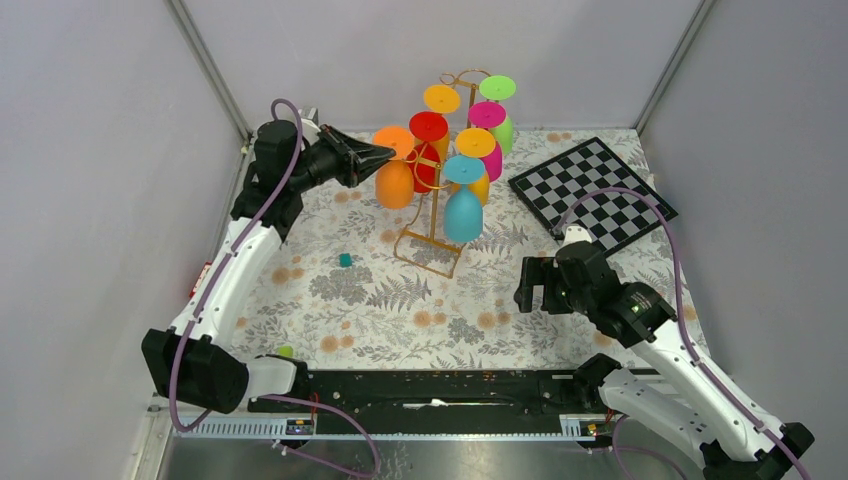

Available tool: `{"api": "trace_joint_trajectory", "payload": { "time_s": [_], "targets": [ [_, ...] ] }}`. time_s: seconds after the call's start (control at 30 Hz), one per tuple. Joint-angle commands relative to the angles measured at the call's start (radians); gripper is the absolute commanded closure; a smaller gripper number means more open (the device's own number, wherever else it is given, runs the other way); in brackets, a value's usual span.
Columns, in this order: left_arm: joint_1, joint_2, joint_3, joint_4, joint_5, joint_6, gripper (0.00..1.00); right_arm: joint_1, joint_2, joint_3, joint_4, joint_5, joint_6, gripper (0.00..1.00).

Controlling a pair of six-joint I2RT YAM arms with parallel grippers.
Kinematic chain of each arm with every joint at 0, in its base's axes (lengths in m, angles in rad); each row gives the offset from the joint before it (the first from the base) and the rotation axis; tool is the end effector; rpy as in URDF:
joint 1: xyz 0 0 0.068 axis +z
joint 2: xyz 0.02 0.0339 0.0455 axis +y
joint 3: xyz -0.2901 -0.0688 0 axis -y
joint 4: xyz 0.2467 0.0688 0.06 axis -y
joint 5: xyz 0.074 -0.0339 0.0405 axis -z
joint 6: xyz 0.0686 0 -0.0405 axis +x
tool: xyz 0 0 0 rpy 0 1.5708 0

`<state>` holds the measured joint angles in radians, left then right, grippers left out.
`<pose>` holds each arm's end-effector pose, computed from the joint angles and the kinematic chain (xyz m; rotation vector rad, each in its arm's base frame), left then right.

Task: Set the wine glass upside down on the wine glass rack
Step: Turn the wine glass upside down at the wine rack.

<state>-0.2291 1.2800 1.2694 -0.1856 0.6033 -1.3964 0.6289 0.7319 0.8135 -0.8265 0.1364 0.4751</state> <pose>0.2951 -0.1088 0.4234 -0.6792 1.9599 -1.6279 0.1264 0.0804 0.2910 -0.1100 2.3389 0.4016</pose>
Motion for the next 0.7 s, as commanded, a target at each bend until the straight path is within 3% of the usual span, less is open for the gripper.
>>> {"api": "trace_joint_trajectory", "payload": {
  "time_s": [0.0,0.67],
  "targets": [
    [-0.012,0.005,0.057,0.062,-0.017,-0.009,1.00,-0.006,-0.010,0.004,0.005,-0.003,-0.013,0.00],
    [-0.045,0.037,0.076,0.078,-0.015,-0.011,1.00,-0.007,-0.003,-0.004,0.004,-0.003,-0.016,0.01]
  ]
}}
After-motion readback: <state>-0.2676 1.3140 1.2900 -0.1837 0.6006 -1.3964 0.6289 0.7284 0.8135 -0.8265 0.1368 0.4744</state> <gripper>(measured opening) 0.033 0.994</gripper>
